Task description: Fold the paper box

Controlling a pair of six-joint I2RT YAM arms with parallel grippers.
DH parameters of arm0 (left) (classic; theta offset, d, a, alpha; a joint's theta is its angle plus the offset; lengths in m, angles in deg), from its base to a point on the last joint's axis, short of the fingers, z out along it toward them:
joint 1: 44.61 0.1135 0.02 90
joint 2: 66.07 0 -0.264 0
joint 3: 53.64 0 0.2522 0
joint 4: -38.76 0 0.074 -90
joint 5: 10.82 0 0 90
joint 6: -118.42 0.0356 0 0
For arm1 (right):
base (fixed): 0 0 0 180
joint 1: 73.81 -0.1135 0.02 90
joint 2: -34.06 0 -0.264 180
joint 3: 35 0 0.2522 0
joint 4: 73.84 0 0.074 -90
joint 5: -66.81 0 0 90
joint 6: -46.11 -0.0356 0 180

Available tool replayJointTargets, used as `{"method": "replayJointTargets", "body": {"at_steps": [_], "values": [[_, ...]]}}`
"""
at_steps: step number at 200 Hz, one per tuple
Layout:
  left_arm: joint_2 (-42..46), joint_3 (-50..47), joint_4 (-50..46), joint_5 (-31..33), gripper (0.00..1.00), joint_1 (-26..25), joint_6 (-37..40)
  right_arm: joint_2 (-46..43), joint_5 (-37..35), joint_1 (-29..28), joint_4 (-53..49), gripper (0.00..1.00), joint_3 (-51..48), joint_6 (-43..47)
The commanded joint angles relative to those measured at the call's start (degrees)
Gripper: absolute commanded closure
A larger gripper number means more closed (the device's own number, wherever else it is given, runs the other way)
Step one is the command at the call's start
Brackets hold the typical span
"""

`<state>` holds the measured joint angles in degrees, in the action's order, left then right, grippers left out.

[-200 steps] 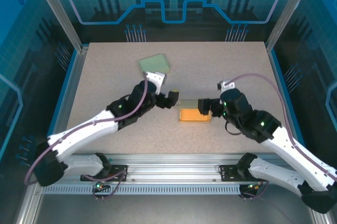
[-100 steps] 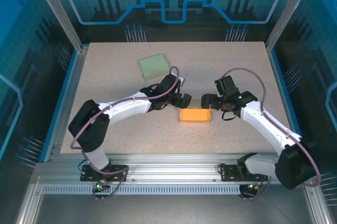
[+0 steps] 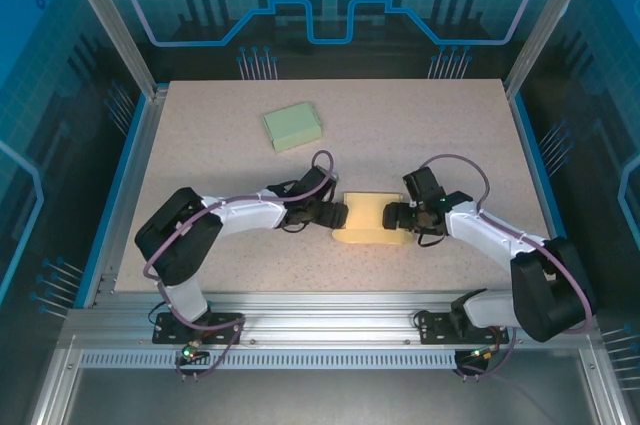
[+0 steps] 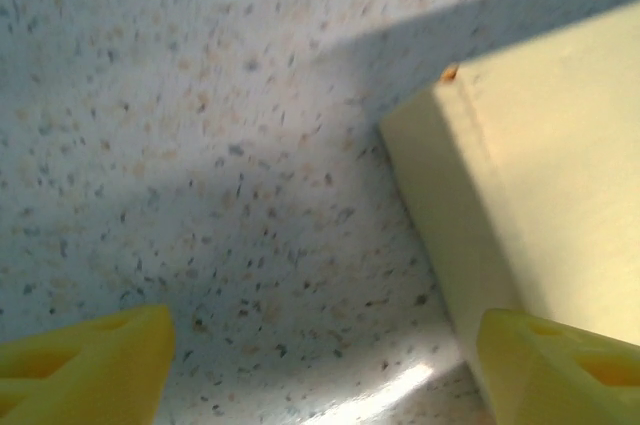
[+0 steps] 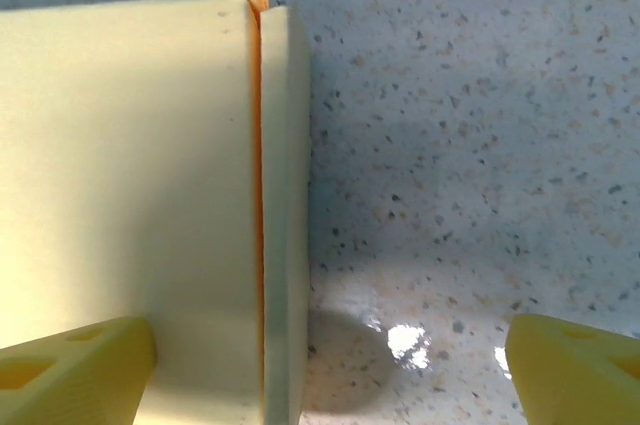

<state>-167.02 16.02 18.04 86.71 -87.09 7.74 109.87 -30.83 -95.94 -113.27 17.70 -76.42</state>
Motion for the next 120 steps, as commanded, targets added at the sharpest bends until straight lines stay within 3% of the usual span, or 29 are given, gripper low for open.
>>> {"method": "replayJointTargets", "body": {"at_steps": [1, 47, 85, 120], "values": [[-1.4, -2.0, 3.1, -1.6, 0.21, 0.1, -3.1, 2.6, 0.3, 0.6, 0.1, 0.11, -1.1, -1.0], [2.9, -2.5, 4.7, -1.7, 0.22, 0.1, -4.0, 0.3, 2.6, 0.5, -1.6, 0.12, 2.5, -0.3], [7.9, -0.2, 4.6, -1.9, 0.22, 0.1, -3.9, -5.2, 2.6, 0.7, -4.7, 0.00, 6.2, 0.2], [9.5, 1.0, 6.1, -3.0, 0.23, 0.3, -4.3, -9.8, 6.7, 3.1, -3.6, 0.00, 6.1, 0.5]]}}
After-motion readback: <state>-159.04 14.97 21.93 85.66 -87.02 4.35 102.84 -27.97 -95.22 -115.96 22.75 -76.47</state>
